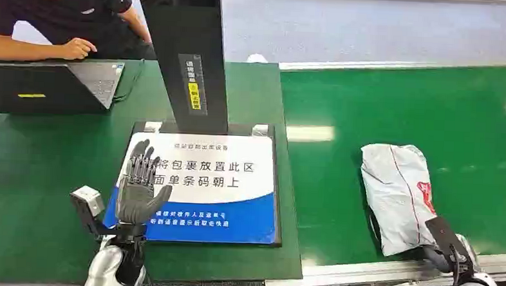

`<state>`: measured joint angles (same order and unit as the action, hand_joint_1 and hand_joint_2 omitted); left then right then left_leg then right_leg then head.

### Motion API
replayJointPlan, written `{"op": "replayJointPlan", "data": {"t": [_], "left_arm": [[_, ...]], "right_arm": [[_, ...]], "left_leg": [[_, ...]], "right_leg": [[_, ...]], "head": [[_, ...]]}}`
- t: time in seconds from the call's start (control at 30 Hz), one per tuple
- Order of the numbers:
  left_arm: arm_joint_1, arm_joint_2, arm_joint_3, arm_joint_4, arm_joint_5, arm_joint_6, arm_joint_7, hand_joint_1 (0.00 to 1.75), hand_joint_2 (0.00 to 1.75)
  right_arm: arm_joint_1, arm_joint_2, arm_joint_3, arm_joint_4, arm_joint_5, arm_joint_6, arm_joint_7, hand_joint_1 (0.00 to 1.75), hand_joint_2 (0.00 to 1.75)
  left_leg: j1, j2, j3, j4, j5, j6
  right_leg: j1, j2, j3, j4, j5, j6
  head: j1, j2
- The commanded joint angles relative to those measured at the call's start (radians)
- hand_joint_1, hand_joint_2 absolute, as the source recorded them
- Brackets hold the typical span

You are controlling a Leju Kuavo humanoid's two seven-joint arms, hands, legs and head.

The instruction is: Moved the parcel from conveyor to table for the left to box.

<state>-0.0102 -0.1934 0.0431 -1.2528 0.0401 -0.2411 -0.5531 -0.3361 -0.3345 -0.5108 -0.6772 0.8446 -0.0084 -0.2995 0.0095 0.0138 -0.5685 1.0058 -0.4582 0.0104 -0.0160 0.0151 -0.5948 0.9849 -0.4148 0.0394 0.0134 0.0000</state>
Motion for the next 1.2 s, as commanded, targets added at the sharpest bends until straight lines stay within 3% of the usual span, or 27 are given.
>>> {"op": "replayJointPlan", "data": {"t": [0.03,0.2,0.33,0.43,0.63,1.07,1.2], "left_arm": [[-0.005,0.005,0.011,0.006,-0.011,0.007,0.009,0.00,1.75],[-0.004,0.018,0.013,0.015,-0.015,0.009,0.006,0.00,1.75],[0.006,0.019,0.009,0.020,-0.021,0.013,-0.005,0.00,1.75],[0.007,0.013,0.002,0.014,-0.023,0.020,-0.008,0.00,1.75],[-0.020,0.016,-0.016,0.038,-0.022,0.023,-0.008,0.00,1.75],[-0.020,0.017,-0.019,0.040,-0.022,0.024,-0.008,0.00,1.75],[-0.019,0.022,-0.025,0.041,-0.019,0.037,-0.010,0.00,1.75]], "right_arm": [[0.098,0.129,0.020,-0.194,-0.023,-0.009,-0.031,1.75,1.75],[0.130,0.161,0.053,-0.270,-0.026,-0.006,-0.032,1.75,1.75],[0.176,0.210,0.070,-0.380,-0.010,-0.098,-0.067,1.75,1.75],[0.232,0.298,0.055,-0.566,-0.136,-0.278,-0.248,1.75,1.75],[0.318,0.355,0.109,-0.794,-0.292,-0.413,-0.399,1.75,1.75],[0.334,0.356,0.124,-0.811,-0.294,-0.419,-0.397,1.75,1.75],[0.400,0.294,0.305,-0.948,-0.415,-0.605,-0.399,1.75,1.75]], "left_leg": [[-0.001,-0.002,0.001,-0.004,0.001,-0.002],[0.000,-0.001,-0.001,-0.003,0.000,-0.001],[0.000,-0.002,-0.002,-0.003,0.000,-0.002],[0.000,0.000,-0.003,-0.003,0.000,-0.002],[-0.001,-0.002,-0.005,-0.002,0.000,-0.002],[-0.001,-0.002,-0.006,-0.002,0.000,-0.002],[-0.001,-0.002,-0.006,-0.002,0.000,-0.002]], "right_leg": [[0.000,-0.002,-0.001,-0.001,0.000,-0.004],[0.000,-0.001,-0.002,0.001,-0.001,-0.004],[0.000,-0.002,-0.003,0.000,-0.001,-0.003],[0.000,-0.001,-0.004,0.001,-0.001,-0.003],[-0.001,-0.003,-0.007,0.003,-0.002,-0.004],[-0.001,-0.003,-0.008,0.003,-0.002,-0.004],[-0.002,-0.002,-0.009,0.004,-0.003,-0.005]], "head": [[0.000,0.000],[0.000,0.000],[0.000,0.000],[0.000,0.000],[0.000,0.000],[0.000,0.000],[0.000,0.000]]}}
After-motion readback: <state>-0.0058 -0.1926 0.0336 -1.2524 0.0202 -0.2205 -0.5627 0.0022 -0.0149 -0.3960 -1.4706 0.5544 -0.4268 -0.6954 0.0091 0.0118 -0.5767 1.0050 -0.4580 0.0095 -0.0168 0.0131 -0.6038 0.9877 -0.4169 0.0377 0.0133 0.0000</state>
